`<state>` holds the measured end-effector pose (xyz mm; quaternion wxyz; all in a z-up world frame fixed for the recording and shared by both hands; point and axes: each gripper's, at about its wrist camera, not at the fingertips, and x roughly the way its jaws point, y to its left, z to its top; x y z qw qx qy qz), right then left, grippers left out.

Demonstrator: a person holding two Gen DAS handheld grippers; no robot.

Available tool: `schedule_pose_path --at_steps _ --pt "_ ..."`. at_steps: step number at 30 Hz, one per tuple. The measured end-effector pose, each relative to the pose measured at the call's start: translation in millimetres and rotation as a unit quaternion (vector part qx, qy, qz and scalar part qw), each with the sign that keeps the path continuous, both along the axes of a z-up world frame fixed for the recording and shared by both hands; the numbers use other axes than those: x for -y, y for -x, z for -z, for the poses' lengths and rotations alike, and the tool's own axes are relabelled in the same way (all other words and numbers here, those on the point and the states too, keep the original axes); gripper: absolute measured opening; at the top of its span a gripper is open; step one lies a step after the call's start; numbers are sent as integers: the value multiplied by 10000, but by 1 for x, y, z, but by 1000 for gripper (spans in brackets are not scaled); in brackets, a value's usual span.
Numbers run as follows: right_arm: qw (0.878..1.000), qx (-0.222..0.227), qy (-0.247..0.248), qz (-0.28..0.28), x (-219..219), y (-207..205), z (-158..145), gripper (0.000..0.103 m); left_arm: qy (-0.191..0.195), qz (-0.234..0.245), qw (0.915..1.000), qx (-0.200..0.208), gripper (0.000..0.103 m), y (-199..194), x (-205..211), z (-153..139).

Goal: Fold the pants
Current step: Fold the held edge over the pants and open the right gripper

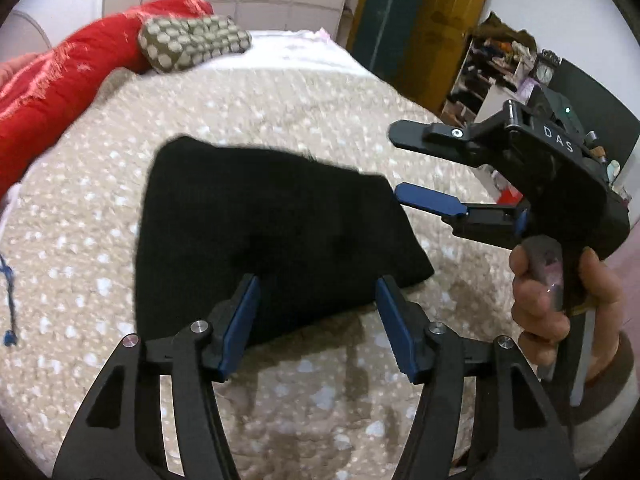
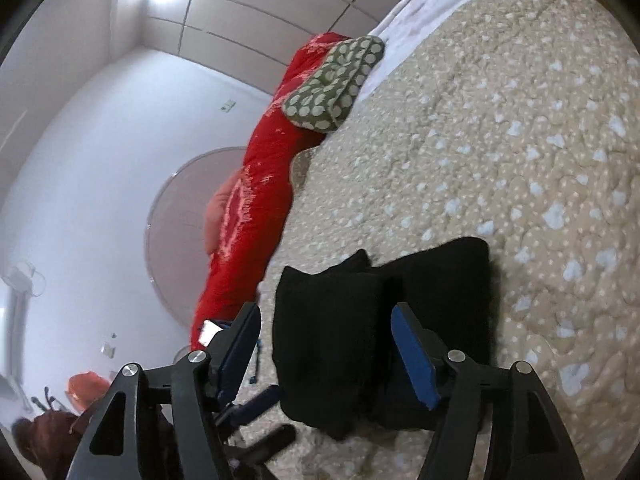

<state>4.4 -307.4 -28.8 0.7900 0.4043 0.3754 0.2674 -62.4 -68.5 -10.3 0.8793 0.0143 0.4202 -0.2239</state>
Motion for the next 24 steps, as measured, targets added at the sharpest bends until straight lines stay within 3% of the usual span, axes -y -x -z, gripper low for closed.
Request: schedule_pose_path --at_steps 2,8,11,13,15,17,21,24 --pt "9997 -70 222 -49 -6 4 3 67 90 -49 9999 83 60 4 -10 -6" --pt "9966 -196 740 -319 -40 -4 16 67 -181 -536 9976 411 60 7 -44 -18" --pt "9920 -4 1184 -438 -63 -10 17 67 -236 -918 9953 185 60 -3 -64 -6" --pt "9872 161 1495 -528 -77 -15 17 57 -34 -1083 9941 -30 60 -10 -76 0" --pt "9781 356 1972 -570 -92 -18 17 31 79 -1234 9923 -116 60 -13 -82 2" --pt "9743 566 2092 -616 -95 -18 11 16 50 -1296 9916 -32 60 -13 -83 -1" --pt "9671 1034 2307 -274 -72 -3 -21 12 -61 -1261 9918 194 60 -16 -74 -10" --pt "9638 984 2475 -93 -48 6 -31 12 0 -1336 9910 110 60 -25 -69 -8"
